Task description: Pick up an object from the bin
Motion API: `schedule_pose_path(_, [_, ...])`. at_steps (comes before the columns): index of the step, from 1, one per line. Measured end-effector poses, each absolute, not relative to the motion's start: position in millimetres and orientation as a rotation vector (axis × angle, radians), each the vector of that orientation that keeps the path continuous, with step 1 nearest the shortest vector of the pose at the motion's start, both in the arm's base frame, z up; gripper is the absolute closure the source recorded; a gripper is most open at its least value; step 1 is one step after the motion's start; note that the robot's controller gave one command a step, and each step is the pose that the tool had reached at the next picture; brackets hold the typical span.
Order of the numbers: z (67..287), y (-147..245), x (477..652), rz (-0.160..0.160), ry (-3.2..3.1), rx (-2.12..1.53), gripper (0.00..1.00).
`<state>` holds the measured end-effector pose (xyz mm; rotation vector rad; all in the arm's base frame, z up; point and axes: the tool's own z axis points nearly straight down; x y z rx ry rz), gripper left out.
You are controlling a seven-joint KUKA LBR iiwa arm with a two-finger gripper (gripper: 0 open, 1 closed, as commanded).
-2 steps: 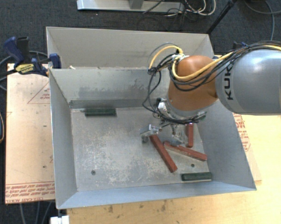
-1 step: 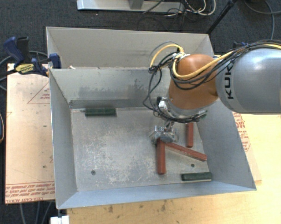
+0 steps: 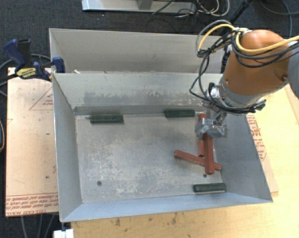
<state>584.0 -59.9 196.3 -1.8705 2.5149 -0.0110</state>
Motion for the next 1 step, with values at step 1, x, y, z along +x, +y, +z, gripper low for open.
schedule_pose_path(1, [248.5,-5.0,568.6,-0.002,2.39,-2.028,1.0])
